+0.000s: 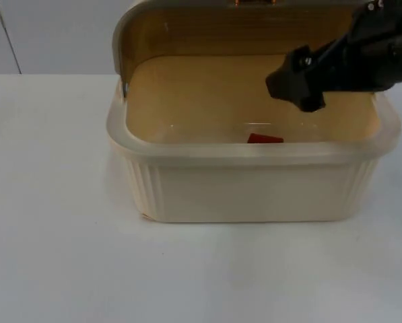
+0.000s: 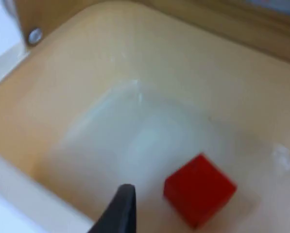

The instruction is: Open the box lid with the left hand, place the block into the box with the right hand, then close the box lid with the left hand.

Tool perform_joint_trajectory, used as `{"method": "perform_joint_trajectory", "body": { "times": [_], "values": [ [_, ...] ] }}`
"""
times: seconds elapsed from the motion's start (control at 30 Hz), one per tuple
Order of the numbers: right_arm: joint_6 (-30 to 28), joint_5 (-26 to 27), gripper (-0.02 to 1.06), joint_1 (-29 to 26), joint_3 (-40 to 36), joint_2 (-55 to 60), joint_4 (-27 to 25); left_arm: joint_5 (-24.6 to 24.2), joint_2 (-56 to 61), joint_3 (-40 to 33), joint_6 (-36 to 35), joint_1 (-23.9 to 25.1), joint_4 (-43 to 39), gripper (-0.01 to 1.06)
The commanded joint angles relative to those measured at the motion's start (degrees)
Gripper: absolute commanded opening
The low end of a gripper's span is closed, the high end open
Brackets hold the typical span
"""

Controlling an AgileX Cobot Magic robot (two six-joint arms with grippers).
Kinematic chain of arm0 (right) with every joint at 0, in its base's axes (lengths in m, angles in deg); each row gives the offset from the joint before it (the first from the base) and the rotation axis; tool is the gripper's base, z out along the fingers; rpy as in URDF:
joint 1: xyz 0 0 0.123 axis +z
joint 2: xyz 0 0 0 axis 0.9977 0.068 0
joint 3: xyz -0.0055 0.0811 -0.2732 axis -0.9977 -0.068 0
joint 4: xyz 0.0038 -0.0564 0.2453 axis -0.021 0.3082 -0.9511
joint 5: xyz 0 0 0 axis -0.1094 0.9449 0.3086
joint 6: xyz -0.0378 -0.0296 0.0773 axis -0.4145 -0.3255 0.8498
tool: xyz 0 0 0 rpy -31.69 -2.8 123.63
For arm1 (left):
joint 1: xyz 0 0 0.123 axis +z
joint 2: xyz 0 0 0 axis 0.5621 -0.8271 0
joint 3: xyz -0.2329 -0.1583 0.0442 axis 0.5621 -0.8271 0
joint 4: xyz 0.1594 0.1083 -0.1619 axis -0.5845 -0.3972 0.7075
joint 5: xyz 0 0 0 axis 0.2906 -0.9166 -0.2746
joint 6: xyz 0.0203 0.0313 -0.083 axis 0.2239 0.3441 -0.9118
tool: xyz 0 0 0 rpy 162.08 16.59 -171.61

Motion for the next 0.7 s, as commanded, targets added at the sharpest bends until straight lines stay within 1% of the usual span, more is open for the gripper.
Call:
{"method": "perform_joint_trajectory", "body": {
  "times": [0.0,0.03,0.07,0.13,0.2,0.23,0.33,0.4,0.43,0.5,0.6,0.67],
  "values": [
    [0.93,-5.89,0.95,-0.12,0.31,-2.63,0.32,-0.08,0.17,0.3,-0.55,0.05,0.47,1.04],
    [0.94,-7.85,0.95,-0.12,0.31,-3.6,0.32,-0.08,0.17,0.3,-0.55,0.05,0.47,1.04],
    [0.94,-7.85,0.95,-0.12,0.31,-3.6,0.32,-0.08,0.17,0.3,-0.55,0.05,0.47,1.04],
    [1.36,-10.14,0.95,-0.12,0.31,-6.46,0.32,-0.08,0.17,0.3,-0.55,0.05,0.63,1.04],
    [1.82,-10.66,0.95,-0.12,0.31,-7.33,0.19,-0.08,0.17,0.3,-0.55,0.05,0.75,1.04],
    [2.89,-12.5,0.95,-0.12,0.31,-9.12,0.19,-0.08,0.17,0.3,-0.55,0.05,0.75,1.04],
    [3.34,-15.53,0.95,-0.12,0.31,-12.02,-0.07,-0.08,0.17,0.3,-0.55,0.05,0.86,1.04],
    [3.68,-16.07,0.95,-0.12,0.31,-12.74,-0.07,-0.08,0.17,0.3,-0.55,0.05,0.86,1.04],
    [4.35,-16.19,0.96,-0.12,0.31,-13.44,-0.07,-0.08,0.17,0.3,-0.55,0.05,0.86,1.04],
    [5.22,-16.54,1.05,-0.12,0.31,-14.44,-0.07,-0.08,0.17,0.3,-0.55,0.05,0.86,1.04],
    [6.31,-17.35,1.05,-0.12,0.31,-15.12,-0.07,-0.08,0.17,0.3,-0.55,0.05,0.86,1.04],
    [6.49,-19.31,1.05,-0.12,0.31,-15.54,0.21,-0.08,0.17,0.3,-0.55,0.05,0.86,1.04]
  ]
}}
